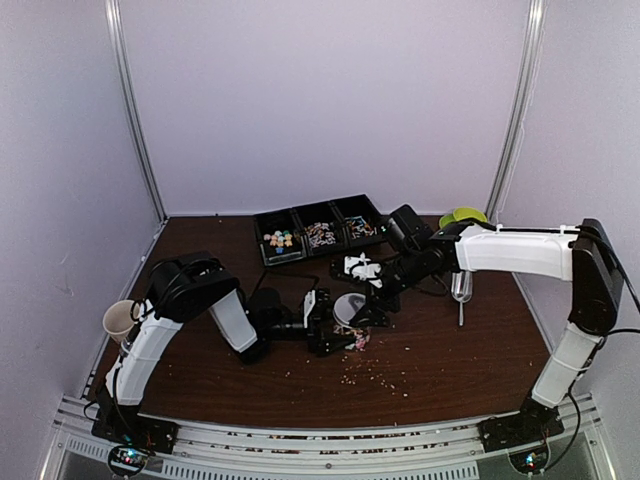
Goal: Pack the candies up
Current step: Screw the box lid onto the packing box.
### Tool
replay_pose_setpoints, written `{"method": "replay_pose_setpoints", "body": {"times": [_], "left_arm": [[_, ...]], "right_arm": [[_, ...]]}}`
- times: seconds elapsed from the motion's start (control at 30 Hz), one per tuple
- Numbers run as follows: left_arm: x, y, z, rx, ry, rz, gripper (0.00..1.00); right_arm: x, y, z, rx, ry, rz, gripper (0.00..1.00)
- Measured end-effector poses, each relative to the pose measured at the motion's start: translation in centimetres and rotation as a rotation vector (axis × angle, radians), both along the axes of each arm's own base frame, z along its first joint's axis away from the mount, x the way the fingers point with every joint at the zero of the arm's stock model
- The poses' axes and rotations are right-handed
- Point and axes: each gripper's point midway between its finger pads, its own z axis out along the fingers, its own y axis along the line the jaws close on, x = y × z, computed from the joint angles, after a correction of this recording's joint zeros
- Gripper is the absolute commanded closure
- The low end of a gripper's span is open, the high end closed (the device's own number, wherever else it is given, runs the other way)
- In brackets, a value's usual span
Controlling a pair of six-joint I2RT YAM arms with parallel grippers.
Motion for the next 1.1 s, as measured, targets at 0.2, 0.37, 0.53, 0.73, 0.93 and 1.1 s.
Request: {"method": "replay_pose_setpoints", "body": {"times": [0.2,0.37,0.53,0.73,0.93,1.1], "left_arm": [[0.0,0.0,0.0,0.0,0.0,0.0,0.2],[0.0,0.0,0.0,0.0,0.0,-0.001,0.2],[0.0,0.0,0.0,0.0,0.0,-0.002,0.2],[0.0,0.0,0.0,0.0,0.0,-0.001,0.2],[0.1,0.0,0.0,0.0,0.0,0.003,0.2],[0.2,0.0,0.0,0.0,0.0,0.013,0.19]], "right_arm": [[-0.2,0.0,-0.6,-0.011,0.027,0.003,0.0],[0.0,-0.1,-1.0,-0.016,0.042,-0.01,0.02],[0.4,-0.2,-1.3,-0.018,0.063,-0.034,0.05],[0.4,-0.1,-1.1,-0.015,0.08,-0.044,0.12],[0.4,-0.1,-1.1,-0.012,0.095,-0.058,0.14],[0.5,-0.1,-1.1,-0.009,0.105,-0.077,0.14]]}}
